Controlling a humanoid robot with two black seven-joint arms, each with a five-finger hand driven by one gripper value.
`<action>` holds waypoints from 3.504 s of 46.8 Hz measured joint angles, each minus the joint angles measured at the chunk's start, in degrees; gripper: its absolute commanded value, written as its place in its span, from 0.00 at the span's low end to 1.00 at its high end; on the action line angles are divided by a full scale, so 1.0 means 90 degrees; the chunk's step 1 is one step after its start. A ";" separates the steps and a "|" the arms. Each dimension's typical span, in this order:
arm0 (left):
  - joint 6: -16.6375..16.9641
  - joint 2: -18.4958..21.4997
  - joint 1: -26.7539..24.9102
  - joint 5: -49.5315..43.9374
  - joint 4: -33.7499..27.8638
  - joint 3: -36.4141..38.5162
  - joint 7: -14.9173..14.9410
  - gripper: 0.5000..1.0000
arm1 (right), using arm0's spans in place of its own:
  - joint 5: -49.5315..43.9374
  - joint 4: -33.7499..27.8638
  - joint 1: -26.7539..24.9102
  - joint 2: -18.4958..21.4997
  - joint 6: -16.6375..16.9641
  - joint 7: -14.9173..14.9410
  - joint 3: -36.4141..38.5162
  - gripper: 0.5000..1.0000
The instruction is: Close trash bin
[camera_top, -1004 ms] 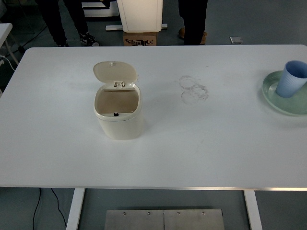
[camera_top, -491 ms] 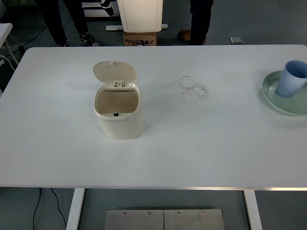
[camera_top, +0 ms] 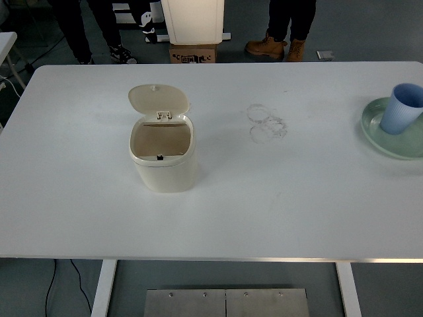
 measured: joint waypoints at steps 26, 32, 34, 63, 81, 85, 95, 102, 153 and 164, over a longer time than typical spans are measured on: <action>-0.0152 0.0000 0.0016 0.0016 0.0017 -0.0005 0.0002 1.00 | 0.0000 0.0000 -0.0001 0.0000 0.0000 0.0001 0.0000 0.98; -0.0152 -0.0011 0.0021 0.0050 0.0017 -0.0005 0.0001 1.00 | 0.0000 0.0000 -0.0001 0.0000 0.0000 0.0001 0.0000 0.98; -0.0152 -0.0022 0.0026 0.0063 0.0016 -0.0001 0.0003 1.00 | 0.0000 0.0000 -0.0003 0.0000 0.0000 0.0001 0.0000 0.98; -0.0153 -0.0018 0.0120 0.0115 -0.0462 0.0012 0.0020 1.00 | 0.0000 0.0000 0.0000 0.0000 0.0000 0.0001 0.0000 0.98; -0.0152 -0.0052 0.0085 0.0116 -0.0518 0.0036 0.0020 1.00 | 0.0000 -0.0001 -0.0002 0.0000 0.0000 0.0000 0.0000 0.98; -0.0152 -0.0068 0.0088 0.0108 -0.0528 0.0025 0.0020 1.00 | 0.0000 0.0000 -0.0003 0.0000 0.0000 0.0001 0.0000 0.98; -0.0152 -0.0057 0.0084 0.0104 -0.0719 0.0023 0.0019 1.00 | 0.0000 0.0000 0.0000 0.0000 0.0000 0.0002 0.0000 0.98; -0.0152 0.0011 0.0029 0.0104 -0.0891 0.0031 0.0019 1.00 | 0.0000 0.0000 0.0000 0.0000 0.0000 0.0004 0.0000 0.98; -0.0152 0.0206 -0.0004 0.0107 -0.1312 0.0237 0.0033 1.00 | 0.0000 0.0000 0.0000 0.0000 0.0000 0.0001 0.0000 0.98; -0.0152 0.0295 -0.0008 0.0110 -0.1327 0.0439 0.0039 1.00 | 0.0000 0.0000 -0.0004 0.0000 0.0000 0.0004 0.0000 0.98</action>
